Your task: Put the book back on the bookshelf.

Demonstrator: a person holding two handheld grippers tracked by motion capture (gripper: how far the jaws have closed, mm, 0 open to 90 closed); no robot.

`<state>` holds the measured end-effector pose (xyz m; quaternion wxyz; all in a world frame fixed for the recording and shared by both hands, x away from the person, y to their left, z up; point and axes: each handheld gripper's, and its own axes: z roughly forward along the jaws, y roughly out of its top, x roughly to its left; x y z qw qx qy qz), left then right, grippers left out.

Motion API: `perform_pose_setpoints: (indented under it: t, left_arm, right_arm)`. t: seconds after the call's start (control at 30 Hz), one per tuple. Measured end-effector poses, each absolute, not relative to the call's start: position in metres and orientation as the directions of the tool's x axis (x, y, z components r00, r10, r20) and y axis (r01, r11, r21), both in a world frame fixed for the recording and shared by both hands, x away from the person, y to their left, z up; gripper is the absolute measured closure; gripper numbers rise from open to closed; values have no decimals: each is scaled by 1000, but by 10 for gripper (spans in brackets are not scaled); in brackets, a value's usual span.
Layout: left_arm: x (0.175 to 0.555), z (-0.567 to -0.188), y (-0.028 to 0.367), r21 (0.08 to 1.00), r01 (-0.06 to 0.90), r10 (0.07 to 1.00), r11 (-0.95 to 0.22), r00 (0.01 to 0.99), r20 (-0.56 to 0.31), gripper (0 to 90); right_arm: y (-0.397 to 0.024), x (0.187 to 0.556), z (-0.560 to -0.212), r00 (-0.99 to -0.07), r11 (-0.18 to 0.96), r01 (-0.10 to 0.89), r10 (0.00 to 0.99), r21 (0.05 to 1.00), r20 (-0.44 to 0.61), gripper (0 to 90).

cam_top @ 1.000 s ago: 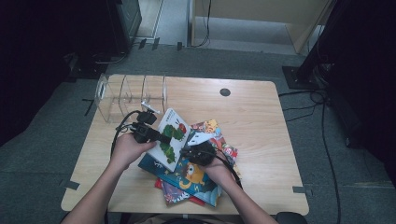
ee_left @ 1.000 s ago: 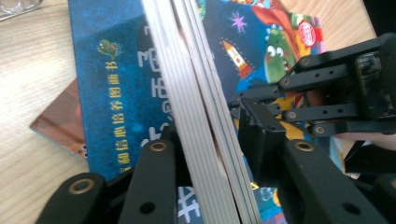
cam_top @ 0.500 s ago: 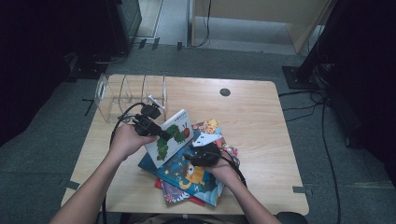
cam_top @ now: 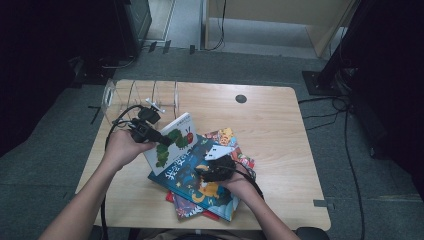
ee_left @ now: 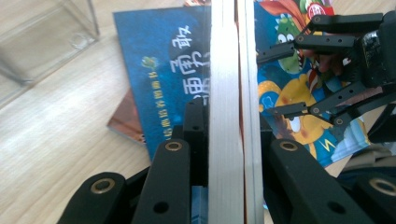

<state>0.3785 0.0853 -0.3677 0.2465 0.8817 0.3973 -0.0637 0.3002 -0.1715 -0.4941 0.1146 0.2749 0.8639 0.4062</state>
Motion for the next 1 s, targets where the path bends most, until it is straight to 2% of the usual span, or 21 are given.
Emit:
perform_pose_setpoints:
  t: [0.13,1.0]
  left_arm:
    - [379,-363,93,390,726,675,-567,681,-285,771]
    - [386,-342,126,409,745,750,-526,634,-191,770]
  right_arm:
    - [-172,299,-494,-830,526,376,558,763,24,338]
    - [-172,299,-494,-830,527,380,557,761,29,335]
